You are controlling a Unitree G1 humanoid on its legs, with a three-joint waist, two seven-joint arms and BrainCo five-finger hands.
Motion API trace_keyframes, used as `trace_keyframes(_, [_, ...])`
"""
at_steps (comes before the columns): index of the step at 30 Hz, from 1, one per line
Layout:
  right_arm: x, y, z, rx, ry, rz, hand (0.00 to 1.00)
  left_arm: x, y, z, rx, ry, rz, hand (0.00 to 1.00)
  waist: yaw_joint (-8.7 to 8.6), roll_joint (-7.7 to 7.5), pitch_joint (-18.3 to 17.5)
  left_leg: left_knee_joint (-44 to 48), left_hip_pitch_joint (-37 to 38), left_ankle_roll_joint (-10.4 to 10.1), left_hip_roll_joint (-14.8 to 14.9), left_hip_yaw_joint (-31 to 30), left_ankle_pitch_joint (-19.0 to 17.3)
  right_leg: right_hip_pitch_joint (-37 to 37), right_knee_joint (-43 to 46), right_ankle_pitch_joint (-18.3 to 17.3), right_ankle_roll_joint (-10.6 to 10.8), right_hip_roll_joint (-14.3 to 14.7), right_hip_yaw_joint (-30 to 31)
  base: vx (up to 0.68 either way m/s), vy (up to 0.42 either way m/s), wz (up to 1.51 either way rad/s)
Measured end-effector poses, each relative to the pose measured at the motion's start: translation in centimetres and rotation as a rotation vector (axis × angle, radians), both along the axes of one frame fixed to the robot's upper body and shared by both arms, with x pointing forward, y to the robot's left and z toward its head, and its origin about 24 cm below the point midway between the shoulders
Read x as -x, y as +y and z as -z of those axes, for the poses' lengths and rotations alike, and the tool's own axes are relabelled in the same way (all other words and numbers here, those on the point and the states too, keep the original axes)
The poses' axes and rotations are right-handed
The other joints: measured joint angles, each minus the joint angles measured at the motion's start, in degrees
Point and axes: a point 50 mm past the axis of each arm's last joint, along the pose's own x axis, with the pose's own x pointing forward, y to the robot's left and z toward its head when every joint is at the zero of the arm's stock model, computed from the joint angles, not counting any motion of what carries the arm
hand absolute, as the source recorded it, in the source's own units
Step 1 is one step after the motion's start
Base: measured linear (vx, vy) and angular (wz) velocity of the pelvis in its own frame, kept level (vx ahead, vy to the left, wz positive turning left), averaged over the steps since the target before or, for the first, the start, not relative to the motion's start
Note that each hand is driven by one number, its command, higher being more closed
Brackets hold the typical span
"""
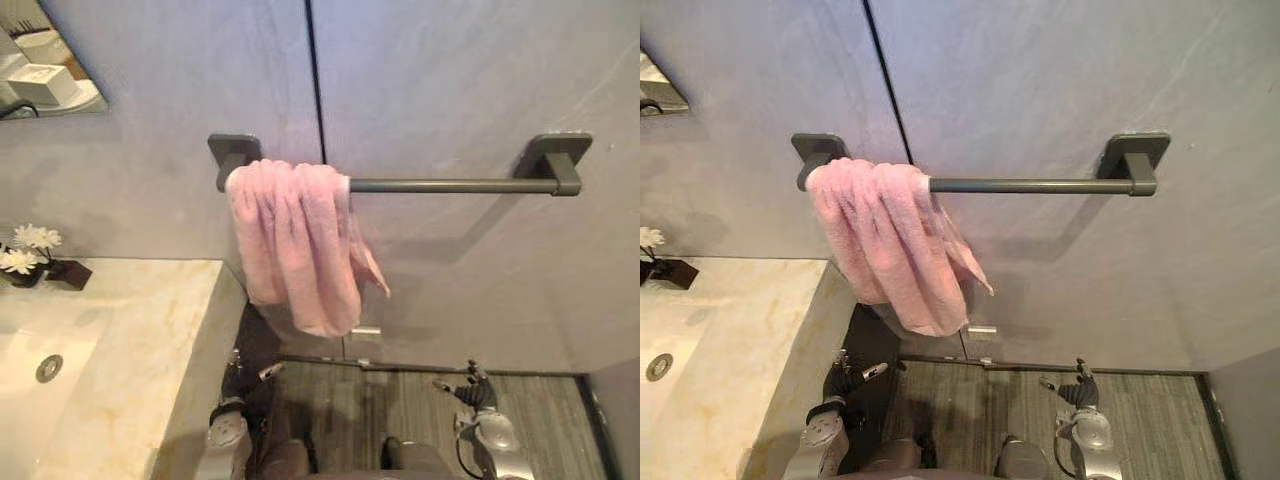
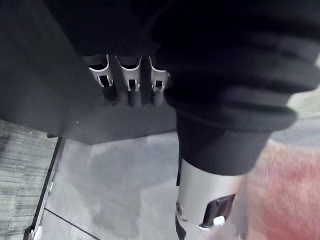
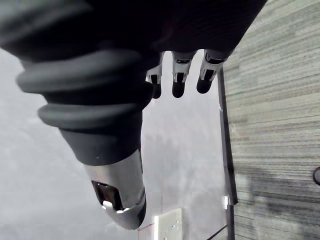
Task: Organize washtable
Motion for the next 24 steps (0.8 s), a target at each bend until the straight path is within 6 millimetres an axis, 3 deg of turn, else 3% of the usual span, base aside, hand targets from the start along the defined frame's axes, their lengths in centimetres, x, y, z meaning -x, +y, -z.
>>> trace_keyframes(5, [1.2,1.0,0.7,-0.034,0.031,0.011,0.0,0.2,-0.4,-0.6,0.002,-0.03,0.011,0.0,-0.05,-1.65,-0.57,-5.11,2.29,0.93,-2.44,-0.07,2.22,-0.11,-0.04,-0.46,1.09,-1.99,0.05,0.0,0.068,0.05])
trace_keyframes(16, [1.1,1.2,0.2,-0.018,0.002,-0.05,0.0,-2.4,0.0,-6.6,-0.072,-0.332,0.041,0.0,-0.23,-1.16,-1.67,-10.98,5.59,0.18,-2.32,-1.44,5.19,1.92,-2.3,-0.31,0.83,-0.9,-1.38,0.02,-0.03,0.06])
trace_keyframes(24, [0.6,0.8,-0.1,0.023,0.006,-0.13,0.0,-4.2,0.0,-8.5,-0.234,-0.407,0.169,0.0,-1.66,-0.8,-2.75,-12.58,6.46,0.36,-1.98,-0.53,5.87,3.78,-7.32,2.76,0.46,0.61,-0.43,0.0,-0.003,-0.07])
